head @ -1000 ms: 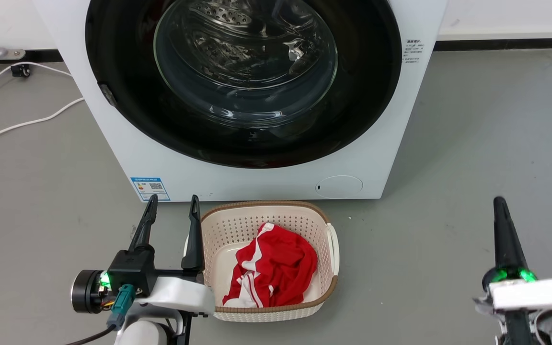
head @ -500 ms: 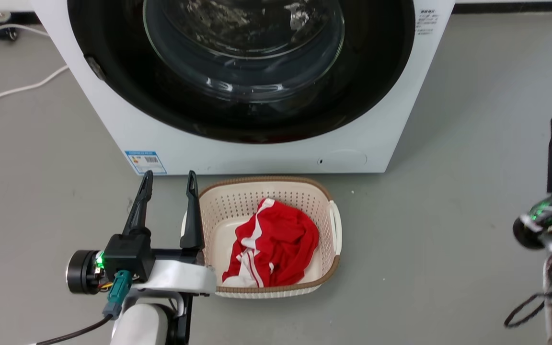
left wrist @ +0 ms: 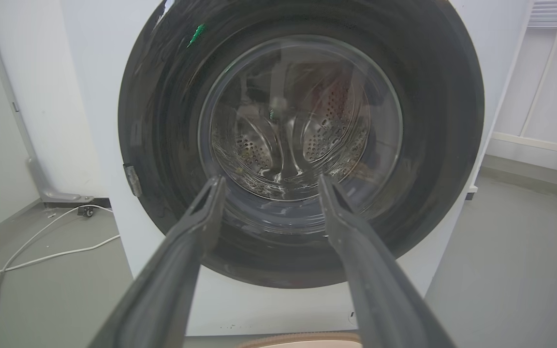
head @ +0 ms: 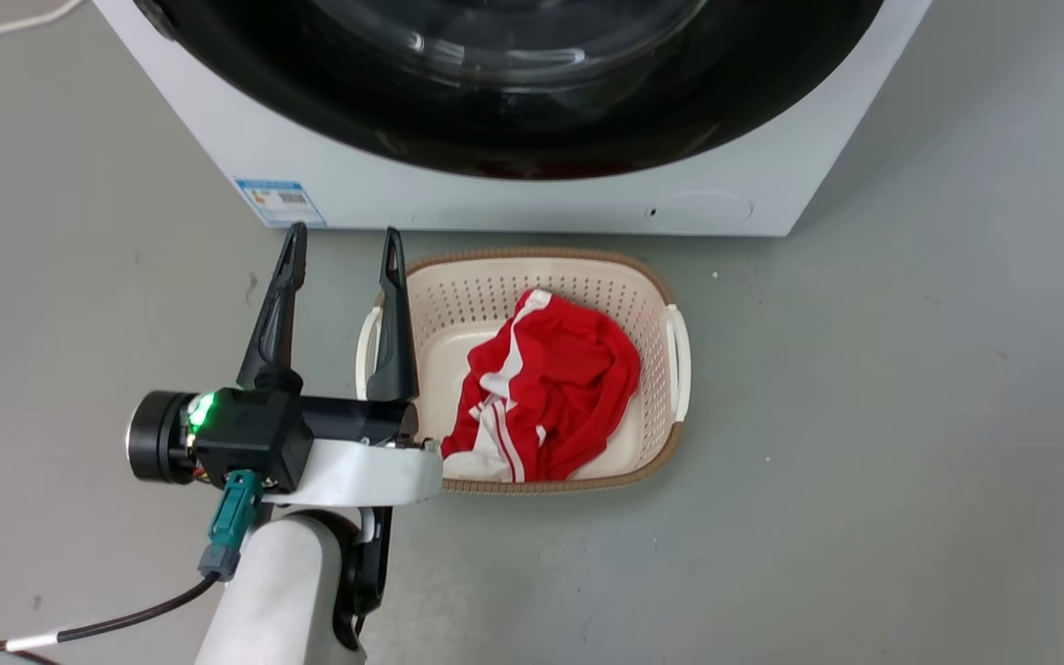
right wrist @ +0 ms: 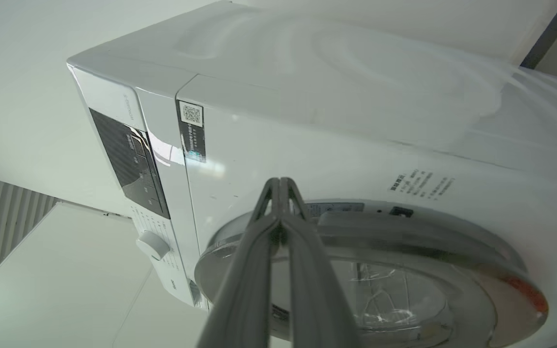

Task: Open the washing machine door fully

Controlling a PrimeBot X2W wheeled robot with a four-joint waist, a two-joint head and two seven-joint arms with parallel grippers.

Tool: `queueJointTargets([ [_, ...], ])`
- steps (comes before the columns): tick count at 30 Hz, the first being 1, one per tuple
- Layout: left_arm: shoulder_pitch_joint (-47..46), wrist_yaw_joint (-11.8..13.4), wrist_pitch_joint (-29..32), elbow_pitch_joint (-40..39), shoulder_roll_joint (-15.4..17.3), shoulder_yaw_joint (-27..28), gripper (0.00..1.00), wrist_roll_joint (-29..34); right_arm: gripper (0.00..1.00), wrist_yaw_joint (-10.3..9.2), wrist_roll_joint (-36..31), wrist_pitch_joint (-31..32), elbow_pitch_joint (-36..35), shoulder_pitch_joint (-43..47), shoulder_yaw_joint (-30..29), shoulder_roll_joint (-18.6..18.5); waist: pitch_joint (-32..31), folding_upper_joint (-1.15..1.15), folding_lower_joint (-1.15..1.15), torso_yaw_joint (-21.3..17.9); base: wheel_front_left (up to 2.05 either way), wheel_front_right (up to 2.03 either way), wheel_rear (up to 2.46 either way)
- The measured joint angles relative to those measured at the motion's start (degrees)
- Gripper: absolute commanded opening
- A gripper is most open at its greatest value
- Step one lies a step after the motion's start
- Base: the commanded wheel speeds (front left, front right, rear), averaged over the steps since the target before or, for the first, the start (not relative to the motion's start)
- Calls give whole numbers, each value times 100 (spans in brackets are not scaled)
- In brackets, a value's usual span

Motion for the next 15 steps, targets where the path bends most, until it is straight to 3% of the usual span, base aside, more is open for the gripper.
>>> queueJointTargets([
  [6, -185, 69, 0, -135, -1, -70, 100, 19, 0, 0, -558, 553, 768, -1333, 751, -336, 375, 0, 0, 78, 0, 0, 0],
  [15, -382, 92, 0, -211, -1, -204, 100, 27, 0, 0, -1479, 1390, 1887, -2855, 1725, -275, 716, 0, 0, 197, 0, 0, 0],
])
